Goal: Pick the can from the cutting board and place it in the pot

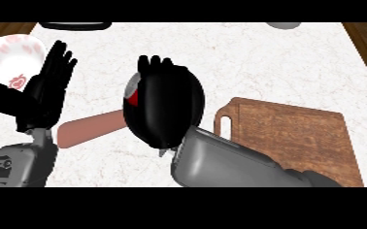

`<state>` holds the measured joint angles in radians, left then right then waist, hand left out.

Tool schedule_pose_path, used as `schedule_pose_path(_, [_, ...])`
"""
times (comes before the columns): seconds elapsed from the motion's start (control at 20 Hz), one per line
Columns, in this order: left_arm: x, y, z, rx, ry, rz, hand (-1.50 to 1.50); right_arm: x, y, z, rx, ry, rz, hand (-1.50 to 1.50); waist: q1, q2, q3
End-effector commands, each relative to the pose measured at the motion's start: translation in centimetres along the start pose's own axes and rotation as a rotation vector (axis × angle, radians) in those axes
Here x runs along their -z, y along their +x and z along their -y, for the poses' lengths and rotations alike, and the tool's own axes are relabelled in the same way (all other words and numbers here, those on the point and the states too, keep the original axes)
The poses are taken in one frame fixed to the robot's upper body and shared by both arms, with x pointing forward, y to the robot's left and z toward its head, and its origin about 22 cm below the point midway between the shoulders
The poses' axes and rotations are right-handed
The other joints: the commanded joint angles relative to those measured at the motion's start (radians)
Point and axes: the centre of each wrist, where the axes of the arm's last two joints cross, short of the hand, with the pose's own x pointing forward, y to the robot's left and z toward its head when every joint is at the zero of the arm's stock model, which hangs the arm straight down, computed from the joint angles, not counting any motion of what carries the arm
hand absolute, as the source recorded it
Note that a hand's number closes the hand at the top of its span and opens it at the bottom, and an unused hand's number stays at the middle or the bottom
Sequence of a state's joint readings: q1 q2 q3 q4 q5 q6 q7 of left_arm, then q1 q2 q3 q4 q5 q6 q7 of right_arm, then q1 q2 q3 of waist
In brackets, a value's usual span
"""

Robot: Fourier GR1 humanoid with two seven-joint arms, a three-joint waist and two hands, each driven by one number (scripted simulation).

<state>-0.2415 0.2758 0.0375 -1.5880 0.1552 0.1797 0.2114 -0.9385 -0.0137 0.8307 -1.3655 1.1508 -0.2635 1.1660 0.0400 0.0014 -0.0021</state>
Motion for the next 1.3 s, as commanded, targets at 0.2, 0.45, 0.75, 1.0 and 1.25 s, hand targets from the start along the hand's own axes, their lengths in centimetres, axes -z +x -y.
schedule_pose_path(0.2, [0.7,0.9,-0.1,-0.003,0.004,0.014,0.00,1.3,-2.3,-3.6,0.073,0.126,-0.248,1.50,0.000,0.008,0.002])
schedule_pose_path(0.45, [-0.3,-0.5,1.1,0.012,-0.025,0.008,0.00,2.8,-4.5,-5.2,0.201,0.211,-0.324,-1.50,0.017,0.013,0.002])
schedule_pose_path(0.75, [0.7,0.9,0.3,0.001,-0.034,0.026,0.00,1.8,-5.0,-5.6,0.489,0.195,-0.268,-1.50,0.027,0.019,0.003])
schedule_pose_path(1.0, [-0.3,0.7,0.1,0.016,-0.013,0.010,0.00,1.1,-5.1,-4.3,0.733,0.086,-0.304,-1.50,0.004,0.006,0.004])
schedule_pose_path(1.25, [-1.0,-0.2,-0.6,0.019,0.025,0.007,0.00,1.9,-5.9,-3.3,0.863,0.019,-0.313,-1.50,-0.021,0.002,0.003])
